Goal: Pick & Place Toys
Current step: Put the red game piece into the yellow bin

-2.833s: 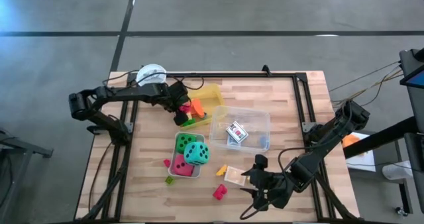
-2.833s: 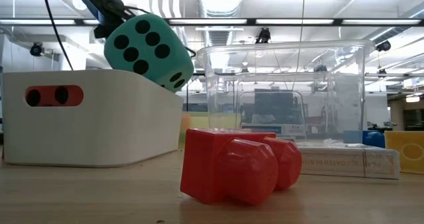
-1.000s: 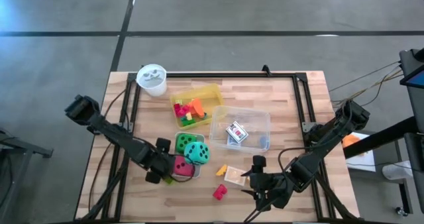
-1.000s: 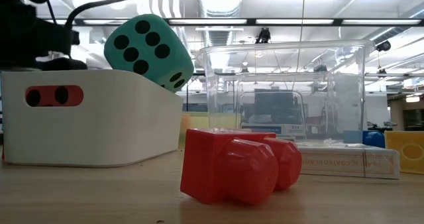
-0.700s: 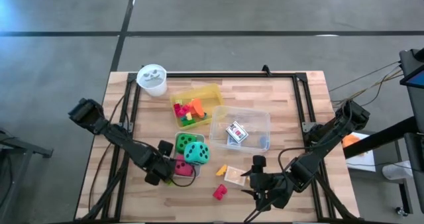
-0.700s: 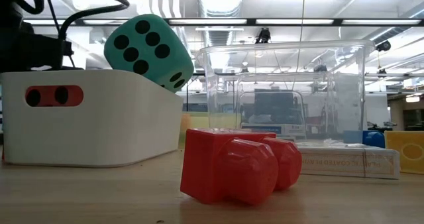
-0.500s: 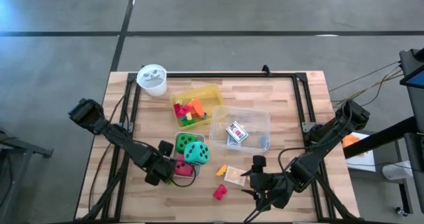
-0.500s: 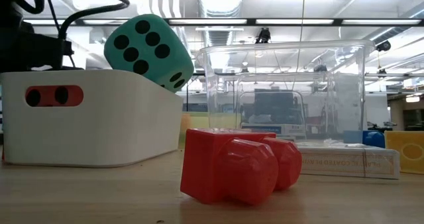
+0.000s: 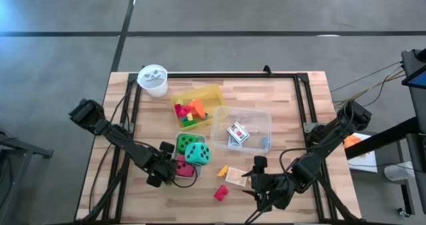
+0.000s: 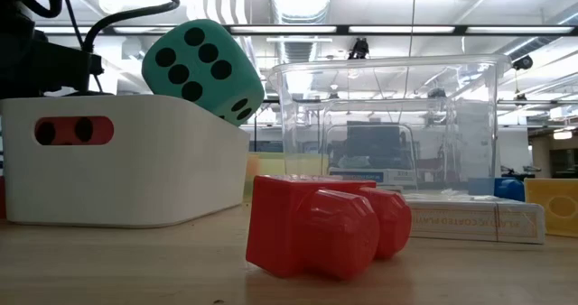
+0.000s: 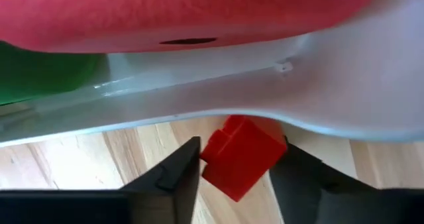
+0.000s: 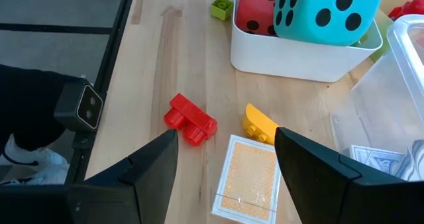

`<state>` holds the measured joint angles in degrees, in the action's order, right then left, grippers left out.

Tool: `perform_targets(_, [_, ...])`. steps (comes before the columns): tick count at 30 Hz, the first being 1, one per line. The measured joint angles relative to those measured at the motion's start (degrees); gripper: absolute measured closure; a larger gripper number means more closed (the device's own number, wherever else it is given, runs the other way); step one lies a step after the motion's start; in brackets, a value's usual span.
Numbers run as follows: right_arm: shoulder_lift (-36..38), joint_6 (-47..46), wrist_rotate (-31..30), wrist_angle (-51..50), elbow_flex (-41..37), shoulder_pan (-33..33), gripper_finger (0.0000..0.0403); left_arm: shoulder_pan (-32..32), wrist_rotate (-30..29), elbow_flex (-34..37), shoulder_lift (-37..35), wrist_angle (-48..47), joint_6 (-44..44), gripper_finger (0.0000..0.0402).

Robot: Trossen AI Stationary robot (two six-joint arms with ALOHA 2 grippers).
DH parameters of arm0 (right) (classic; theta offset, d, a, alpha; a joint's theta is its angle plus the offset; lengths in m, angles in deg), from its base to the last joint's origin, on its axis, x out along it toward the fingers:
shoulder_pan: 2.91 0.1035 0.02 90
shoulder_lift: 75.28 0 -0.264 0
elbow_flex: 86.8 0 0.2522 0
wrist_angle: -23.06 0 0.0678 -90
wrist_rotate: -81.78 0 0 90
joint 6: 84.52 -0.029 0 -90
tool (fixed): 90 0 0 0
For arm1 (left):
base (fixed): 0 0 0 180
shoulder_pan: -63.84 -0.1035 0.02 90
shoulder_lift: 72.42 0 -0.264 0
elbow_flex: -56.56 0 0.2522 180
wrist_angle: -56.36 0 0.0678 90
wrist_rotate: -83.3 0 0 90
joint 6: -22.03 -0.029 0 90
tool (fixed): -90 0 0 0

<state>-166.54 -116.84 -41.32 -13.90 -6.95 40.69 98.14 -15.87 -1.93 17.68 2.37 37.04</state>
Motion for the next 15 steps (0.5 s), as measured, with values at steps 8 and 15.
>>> perform_targets(8, [0.0, -0.3, 0.0, 0.0, 0.0, 0.0, 0.0157, 0.0, 2.8, 0.0, 0.0, -0.1, 1.4, 0.0317])
perform_targets(15, [0.0, -0.3, 0.0, 0.1, 0.0, 0.0, 0.0157, 0.1, 4.1, -0.2, -0.1, -0.3, 3.6, 0.0322])
